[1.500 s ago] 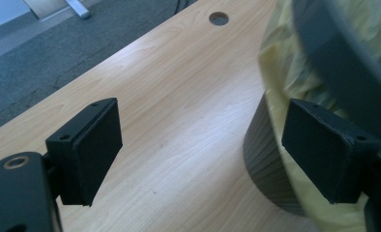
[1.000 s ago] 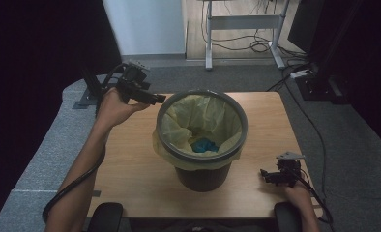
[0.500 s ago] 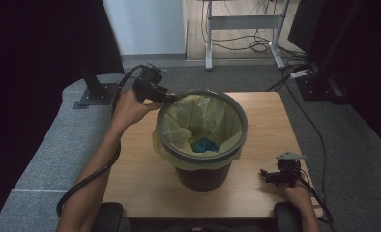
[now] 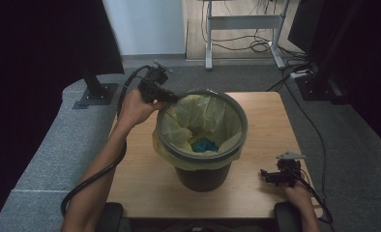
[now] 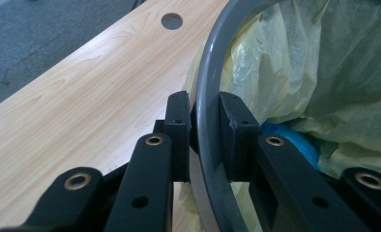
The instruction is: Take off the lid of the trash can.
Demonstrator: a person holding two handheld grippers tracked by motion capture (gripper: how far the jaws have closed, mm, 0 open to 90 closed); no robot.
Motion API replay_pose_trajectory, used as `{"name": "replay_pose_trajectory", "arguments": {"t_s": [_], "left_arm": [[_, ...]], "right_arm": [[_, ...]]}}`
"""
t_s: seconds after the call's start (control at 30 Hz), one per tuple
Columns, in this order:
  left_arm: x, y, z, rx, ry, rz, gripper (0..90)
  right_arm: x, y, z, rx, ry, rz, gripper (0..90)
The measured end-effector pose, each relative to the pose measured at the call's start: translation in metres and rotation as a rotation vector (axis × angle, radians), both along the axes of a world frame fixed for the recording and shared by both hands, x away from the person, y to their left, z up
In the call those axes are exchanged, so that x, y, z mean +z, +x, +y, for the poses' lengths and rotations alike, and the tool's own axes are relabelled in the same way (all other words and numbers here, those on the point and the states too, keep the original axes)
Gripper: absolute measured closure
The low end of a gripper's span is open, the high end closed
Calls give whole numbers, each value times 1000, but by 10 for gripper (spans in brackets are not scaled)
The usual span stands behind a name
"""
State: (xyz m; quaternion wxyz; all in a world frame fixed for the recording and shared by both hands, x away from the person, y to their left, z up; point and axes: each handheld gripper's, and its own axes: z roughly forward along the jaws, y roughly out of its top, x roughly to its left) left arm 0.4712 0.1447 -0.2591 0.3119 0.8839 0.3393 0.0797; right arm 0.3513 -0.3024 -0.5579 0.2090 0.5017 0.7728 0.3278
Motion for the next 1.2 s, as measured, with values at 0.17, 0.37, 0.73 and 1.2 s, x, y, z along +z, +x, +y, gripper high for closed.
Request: {"name": "replay_pose_trajectory", "arguments": {"t_s": [0.17,0.37,0.73,1.2], "left_arm": [[3,3,5,5,-55,41,757],[7,3,8,5,-93,51,756],[12,6,18,1,-187,94,774],[20,2,53,53,-203,81,784]], "right_arm": [[0,0,0,0,0,0,0],[0,0,0,0,0,0,0],[0,0,0,-1,1,1,0],[0,0,0,-1,1,1,0]]}}
